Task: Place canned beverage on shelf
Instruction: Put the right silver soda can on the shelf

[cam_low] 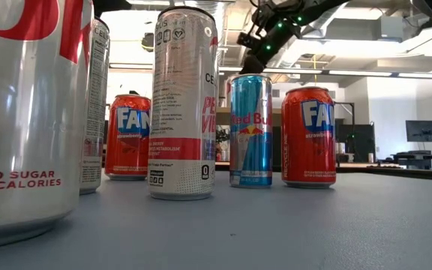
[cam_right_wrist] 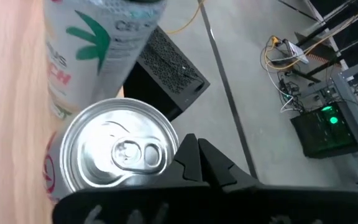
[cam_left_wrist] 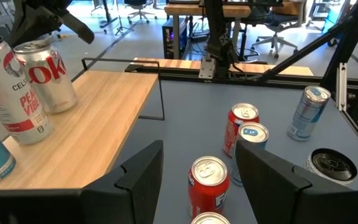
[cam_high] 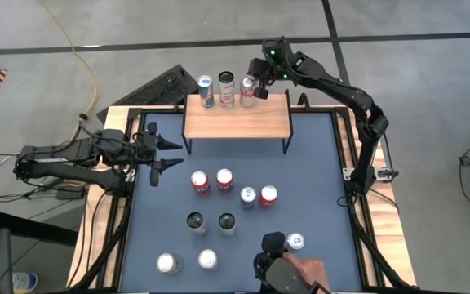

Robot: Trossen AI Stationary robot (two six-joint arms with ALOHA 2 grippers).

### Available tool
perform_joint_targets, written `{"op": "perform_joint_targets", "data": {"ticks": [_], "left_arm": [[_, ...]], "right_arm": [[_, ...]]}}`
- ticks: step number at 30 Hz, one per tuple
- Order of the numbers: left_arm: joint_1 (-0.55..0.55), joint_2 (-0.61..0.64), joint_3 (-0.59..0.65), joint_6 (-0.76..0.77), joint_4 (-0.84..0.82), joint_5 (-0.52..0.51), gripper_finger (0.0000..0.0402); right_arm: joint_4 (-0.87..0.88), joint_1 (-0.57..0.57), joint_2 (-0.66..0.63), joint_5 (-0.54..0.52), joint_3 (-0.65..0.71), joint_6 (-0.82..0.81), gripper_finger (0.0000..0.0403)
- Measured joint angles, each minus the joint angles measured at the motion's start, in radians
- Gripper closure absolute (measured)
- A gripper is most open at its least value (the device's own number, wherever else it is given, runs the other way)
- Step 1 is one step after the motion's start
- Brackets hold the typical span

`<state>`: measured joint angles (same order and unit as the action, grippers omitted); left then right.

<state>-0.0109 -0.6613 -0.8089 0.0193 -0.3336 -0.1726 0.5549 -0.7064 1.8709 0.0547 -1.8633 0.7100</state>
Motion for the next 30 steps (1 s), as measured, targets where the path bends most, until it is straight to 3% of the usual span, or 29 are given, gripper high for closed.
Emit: {"op": "perform_joint_targets", "data": {"ticks": [21,26,30], "left_arm": [[0.000,0.000,0.000,0.000,-0.004,0.000,0.0210],[0.000,0.000,0.000,0.000,-0.022,0.000,0.0210],[0.000,0.000,0.000,0.000,-0.023,0.000,0.0210]], "right_arm": [[0.005,0.018,0.000,0.020,0.000,0.067,0.0403],[-0.029,0.044,-0.009,-0.121,0.000,0.069,0.0403],[-0.038,0.064,-0.062,-0.158,0.001,0.058,0.0403]]}}
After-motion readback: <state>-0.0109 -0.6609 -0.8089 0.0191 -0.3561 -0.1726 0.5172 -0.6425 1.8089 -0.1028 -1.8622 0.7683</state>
